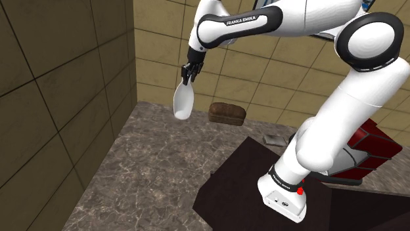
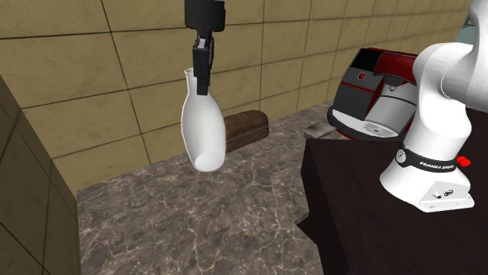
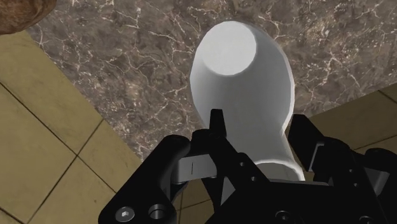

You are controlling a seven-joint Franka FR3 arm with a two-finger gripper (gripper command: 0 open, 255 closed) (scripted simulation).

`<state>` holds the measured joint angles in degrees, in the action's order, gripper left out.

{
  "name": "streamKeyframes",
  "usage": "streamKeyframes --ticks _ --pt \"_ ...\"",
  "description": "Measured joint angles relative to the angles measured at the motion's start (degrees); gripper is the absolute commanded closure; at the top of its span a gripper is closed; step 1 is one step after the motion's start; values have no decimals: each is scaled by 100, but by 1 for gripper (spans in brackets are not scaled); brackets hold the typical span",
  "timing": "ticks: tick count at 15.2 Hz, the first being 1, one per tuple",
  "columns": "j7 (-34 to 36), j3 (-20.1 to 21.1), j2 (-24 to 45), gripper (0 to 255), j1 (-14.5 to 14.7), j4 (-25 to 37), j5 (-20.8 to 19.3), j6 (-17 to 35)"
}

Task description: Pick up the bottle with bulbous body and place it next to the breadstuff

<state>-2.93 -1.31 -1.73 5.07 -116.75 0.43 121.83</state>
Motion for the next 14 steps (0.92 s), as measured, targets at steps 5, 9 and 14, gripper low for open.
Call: streamKeyframes --ticks 5,9,14 --pt "10 4 -102 255 3 267 -4 -370" --pt "-2 -4 -138 255 -4 533 -5 -672" --pt "-421 -225 -200 255 -197 568 31 -776"
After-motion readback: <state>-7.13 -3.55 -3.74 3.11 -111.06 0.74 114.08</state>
